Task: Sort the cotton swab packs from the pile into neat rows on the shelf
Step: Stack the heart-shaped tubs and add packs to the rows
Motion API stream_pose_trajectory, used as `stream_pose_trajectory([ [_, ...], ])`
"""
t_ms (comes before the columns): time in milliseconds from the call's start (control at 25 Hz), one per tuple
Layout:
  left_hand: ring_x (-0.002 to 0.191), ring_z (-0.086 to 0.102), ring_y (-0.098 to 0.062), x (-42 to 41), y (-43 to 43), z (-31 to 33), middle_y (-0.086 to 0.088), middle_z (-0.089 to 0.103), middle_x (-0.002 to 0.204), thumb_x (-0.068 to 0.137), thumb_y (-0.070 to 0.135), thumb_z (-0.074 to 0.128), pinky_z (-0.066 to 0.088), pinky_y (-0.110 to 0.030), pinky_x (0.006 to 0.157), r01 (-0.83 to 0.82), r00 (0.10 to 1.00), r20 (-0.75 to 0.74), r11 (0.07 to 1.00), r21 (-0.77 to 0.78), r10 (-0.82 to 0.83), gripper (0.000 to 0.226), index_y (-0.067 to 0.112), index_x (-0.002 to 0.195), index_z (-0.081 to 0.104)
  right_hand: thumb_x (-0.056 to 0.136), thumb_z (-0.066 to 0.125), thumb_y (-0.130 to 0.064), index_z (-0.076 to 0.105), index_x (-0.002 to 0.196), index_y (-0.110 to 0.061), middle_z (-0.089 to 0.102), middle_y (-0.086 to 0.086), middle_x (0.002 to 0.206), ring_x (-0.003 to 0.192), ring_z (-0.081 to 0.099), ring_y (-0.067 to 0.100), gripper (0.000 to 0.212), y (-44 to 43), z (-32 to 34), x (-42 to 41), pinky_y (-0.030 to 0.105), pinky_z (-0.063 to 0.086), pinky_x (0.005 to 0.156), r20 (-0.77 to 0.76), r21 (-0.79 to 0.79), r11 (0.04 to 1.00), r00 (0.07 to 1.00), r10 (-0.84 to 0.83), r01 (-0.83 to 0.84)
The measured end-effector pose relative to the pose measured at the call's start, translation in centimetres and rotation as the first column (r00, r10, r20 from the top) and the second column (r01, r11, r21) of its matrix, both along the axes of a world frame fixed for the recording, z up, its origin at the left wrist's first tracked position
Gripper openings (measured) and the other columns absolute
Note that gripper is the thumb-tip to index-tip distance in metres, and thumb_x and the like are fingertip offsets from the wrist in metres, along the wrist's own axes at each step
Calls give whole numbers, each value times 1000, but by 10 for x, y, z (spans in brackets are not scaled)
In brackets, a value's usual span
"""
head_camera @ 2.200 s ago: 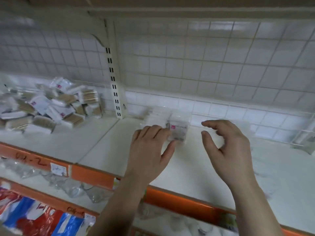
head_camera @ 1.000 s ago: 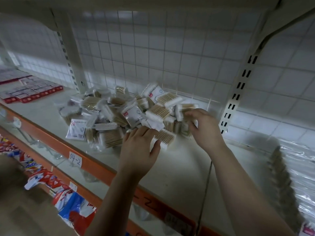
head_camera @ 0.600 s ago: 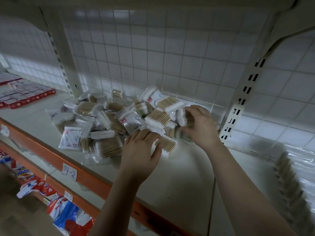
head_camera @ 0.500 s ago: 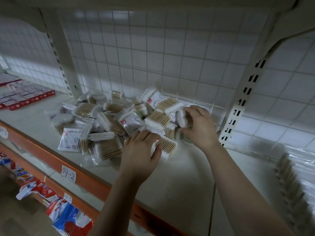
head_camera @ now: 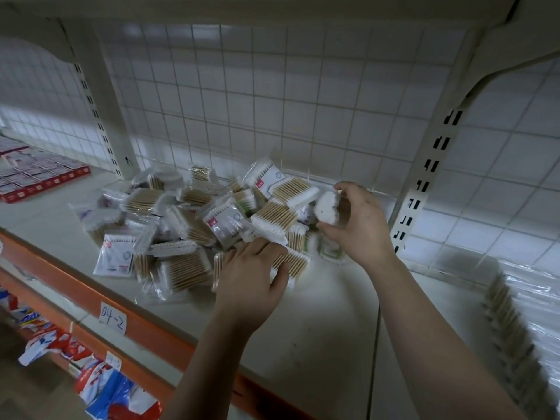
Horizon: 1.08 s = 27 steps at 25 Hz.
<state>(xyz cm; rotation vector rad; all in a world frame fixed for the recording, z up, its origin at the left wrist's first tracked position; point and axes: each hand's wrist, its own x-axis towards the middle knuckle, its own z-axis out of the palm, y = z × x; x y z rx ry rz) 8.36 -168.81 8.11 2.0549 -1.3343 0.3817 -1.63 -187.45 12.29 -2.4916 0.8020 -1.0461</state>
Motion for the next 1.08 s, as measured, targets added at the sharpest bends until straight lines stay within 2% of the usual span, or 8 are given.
stream_pose_trajectory([
  [200, 82, 62, -18, -7, -1, 1, 8, 65, 95, 83, 40, 44, 44, -32, 73, 16, 1000, 3, 1000, -2, -16, 30, 24, 96, 66, 70, 78, -25, 57, 122, -25, 50, -3, 106, 89, 53, 12, 55, 6, 10, -17, 25, 45, 81, 89, 10, 1000, 996, 6, -7],
  [320, 78, 62, -18, -11, -4, 1, 8, 64, 92, 83, 38, 46, 48, -33, 70, 52, 999, -7, 999, -17, -52, 28, 23, 95, 66, 75, 71, -29, 58, 123, -30, 50, -1, 107, 85, 53, 11, 50, 13, 14, -32, 26, 45, 80, 114, 75, 997, 993, -34, 26],
  [520, 81, 61, -17, -21, -20, 4, 7, 62, 96, 83, 34, 52, 50, -35, 71, 124, 992, -26, 992, 5, -124, 24, 23, 99, 65, 79, 57, -37, 58, 123, -36, 52, -4, 103, 73, 52, 1, 44, 29, 7, -68, 21, 37, 77, 49, 150, 985, 995, -88, 80],
  [640, 89, 59, -19, -24, -35, 9, 2, 62, 102, 86, 30, 56, 51, -37, 76, 174, 985, -17, 983, 51, -173, 23, 20, 106, 64, 73, 43, -48, 62, 116, -39, 57, -4, 102, 80, 52, 0, 48, 35, -2, -85, 19, 37, 72, 0, 194, 975, 994, -107, 105],
  [760, 102, 56, -22, -24, -61, 11, -2, 59, 116, 91, 20, 54, 50, -38, 83, 225, 974, -28, 966, 124, -223, 29, 17, 119, 60, 81, 46, -35, 63, 117, -38, 56, -3, 96, 81, 53, 1, 40, 42, -11, -105, 8, 39, 76, -21, 271, 959, 996, -85, 88],
  [840, 116, 51, -22, -25, -80, 9, -4, 53, 131, 93, 14, 48, 44, -34, 95, 249, 968, -6, 954, 168, -252, 38, 15, 131, 53, 80, 43, -33, 63, 118, -36, 52, -5, 95, 72, 58, 4, 43, 47, -17, -118, 21, 47, 83, -26, 314, 947, 998, -58, 64],
  [920, 128, 41, -22, -26, -96, 5, -6, 44, 141, 93, 10, 47, 34, -30, 107, 262, 961, 35, 940, 220, -276, 45, 12, 139, 44, 76, 42, -35, 62, 118, -34, 51, -3, 97, 71, 62, 17, 47, 51, -23, -129, 36, 51, 83, -42, 339, 939, 998, -54, 65],
  [1080, 126, 39, -27, -25, -114, -1, -9, 46, 137, 91, 6, 48, 30, -36, 109, 215, 962, 113, 944, 250, -249, 46, 10, 136, 46, 74, 40, -37, 59, 117, -32, 50, -1, 106, 75, 61, 23, 47, 53, -28, -148, 35, 50, 87, -96, 346, 934, 994, -59, 89],
])
